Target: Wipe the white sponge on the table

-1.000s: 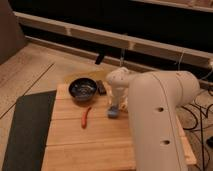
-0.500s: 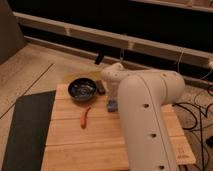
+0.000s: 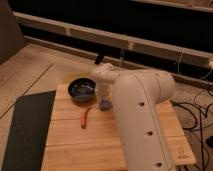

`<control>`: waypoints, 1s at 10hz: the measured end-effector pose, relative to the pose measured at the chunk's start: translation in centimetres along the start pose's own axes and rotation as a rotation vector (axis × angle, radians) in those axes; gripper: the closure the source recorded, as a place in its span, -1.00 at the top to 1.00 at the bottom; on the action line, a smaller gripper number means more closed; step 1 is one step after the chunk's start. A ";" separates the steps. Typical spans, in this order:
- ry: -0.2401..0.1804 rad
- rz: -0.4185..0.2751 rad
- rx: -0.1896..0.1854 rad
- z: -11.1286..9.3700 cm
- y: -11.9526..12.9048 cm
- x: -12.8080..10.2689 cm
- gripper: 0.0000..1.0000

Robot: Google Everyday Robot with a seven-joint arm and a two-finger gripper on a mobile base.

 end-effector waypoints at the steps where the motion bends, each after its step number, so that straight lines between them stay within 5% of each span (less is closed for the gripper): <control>1: 0.000 0.006 -0.028 -0.1 0.9 1.1 -1.00; 5: 0.012 0.000 -0.103 -1.3 3.6 6.7 -1.00; 10: 0.086 0.046 -0.060 -1.4 0.0 13.0 -1.00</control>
